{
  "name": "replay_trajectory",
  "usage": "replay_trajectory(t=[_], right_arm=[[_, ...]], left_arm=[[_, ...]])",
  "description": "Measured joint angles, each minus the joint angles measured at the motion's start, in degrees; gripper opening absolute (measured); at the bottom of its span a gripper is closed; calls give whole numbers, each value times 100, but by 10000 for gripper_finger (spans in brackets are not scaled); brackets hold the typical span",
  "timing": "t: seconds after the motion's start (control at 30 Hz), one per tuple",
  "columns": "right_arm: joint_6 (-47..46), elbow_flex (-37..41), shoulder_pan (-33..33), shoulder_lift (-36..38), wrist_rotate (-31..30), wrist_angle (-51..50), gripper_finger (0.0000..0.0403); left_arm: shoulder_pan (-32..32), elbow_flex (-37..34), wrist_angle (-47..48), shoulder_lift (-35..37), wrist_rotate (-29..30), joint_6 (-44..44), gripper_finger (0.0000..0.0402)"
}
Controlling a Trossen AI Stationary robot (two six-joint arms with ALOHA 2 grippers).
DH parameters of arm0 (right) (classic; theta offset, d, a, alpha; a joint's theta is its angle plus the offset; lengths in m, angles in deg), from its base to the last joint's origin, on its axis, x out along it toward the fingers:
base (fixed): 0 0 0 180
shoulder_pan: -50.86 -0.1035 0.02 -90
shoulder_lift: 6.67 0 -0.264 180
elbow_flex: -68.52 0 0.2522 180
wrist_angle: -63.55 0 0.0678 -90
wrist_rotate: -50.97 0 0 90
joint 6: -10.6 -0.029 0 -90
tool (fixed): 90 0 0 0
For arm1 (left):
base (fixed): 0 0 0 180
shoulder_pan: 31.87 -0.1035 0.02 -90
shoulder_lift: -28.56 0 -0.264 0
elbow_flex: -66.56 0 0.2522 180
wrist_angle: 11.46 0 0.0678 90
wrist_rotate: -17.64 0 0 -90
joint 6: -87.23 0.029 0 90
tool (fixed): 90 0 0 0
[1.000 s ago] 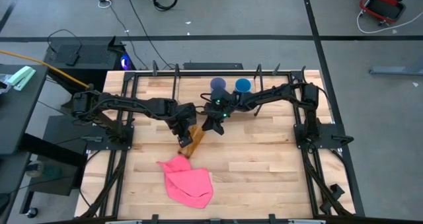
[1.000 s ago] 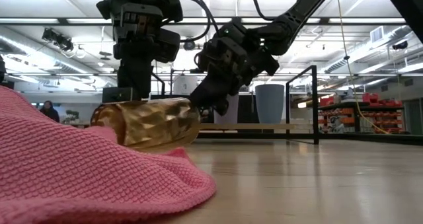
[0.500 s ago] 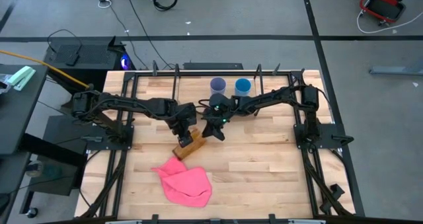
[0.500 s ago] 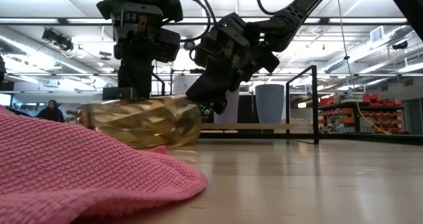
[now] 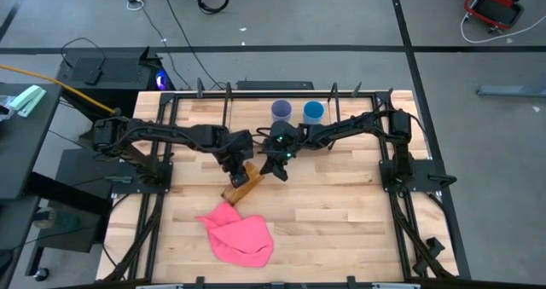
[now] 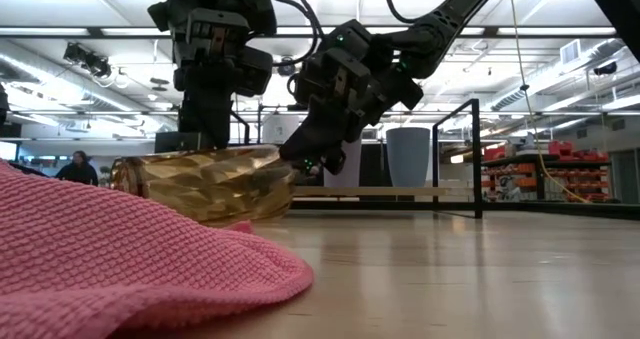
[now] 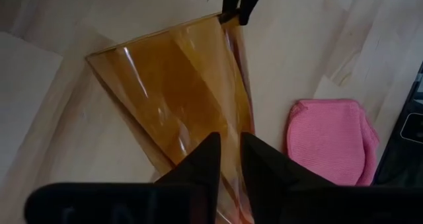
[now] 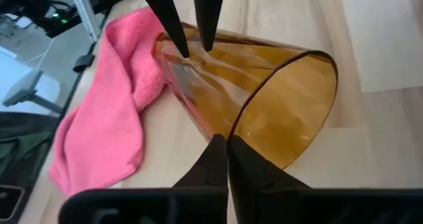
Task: Stack small to large cups/mugs on shelf
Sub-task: Put the light brown cup on the shelf
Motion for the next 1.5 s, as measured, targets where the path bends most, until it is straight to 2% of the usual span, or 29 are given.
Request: replay_trajectory(t=[0.33, 0.6, 0.73, 1.0, 1.5], right_arm=[[-1, 0, -12, 0, -313, 27, 1], [44, -1, -46, 76, -476, -55, 0], [215, -54, -114, 310, -734, -468, 0], [603, -500, -360, 679, -1399, -1668, 0], [1140, -1954, -820, 748, -2111, -3515, 0]], left_arm=[[0, 307, 407, 76, -3, 106, 53], [0, 345, 524, 511, -5, 101, 51], [0, 348, 687, 759, 58, 24, 49], [17, 342, 1343, 1114, 543, -232, 46], [45, 343, 1700, 1169, 662, -507, 40]])
